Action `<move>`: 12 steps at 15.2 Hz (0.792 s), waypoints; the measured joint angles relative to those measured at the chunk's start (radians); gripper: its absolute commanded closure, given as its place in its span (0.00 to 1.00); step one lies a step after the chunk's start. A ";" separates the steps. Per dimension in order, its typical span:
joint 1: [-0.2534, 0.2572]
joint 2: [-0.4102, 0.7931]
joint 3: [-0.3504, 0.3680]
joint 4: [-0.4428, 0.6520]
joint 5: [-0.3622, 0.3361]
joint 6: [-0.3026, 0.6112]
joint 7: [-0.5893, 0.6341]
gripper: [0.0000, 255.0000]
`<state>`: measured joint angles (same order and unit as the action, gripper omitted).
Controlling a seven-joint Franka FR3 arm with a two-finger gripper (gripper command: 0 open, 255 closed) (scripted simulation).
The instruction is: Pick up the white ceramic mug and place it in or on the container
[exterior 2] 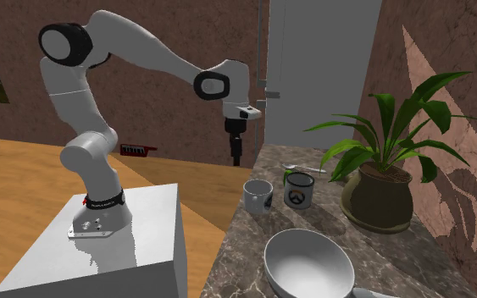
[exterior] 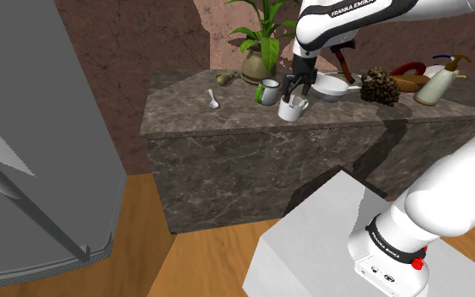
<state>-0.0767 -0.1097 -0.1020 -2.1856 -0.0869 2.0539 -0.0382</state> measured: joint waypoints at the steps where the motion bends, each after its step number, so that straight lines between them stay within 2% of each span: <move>1: -0.003 0.036 -0.005 0.023 0.005 0.015 -0.010 0.00; 7: -0.027 0.242 -0.027 0.184 0.046 0.062 -0.070 0.00; 12: -0.033 0.290 -0.029 0.175 0.053 0.119 -0.080 0.00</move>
<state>-0.1099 0.1799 -0.1314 -2.0103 -0.0336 2.1724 -0.1187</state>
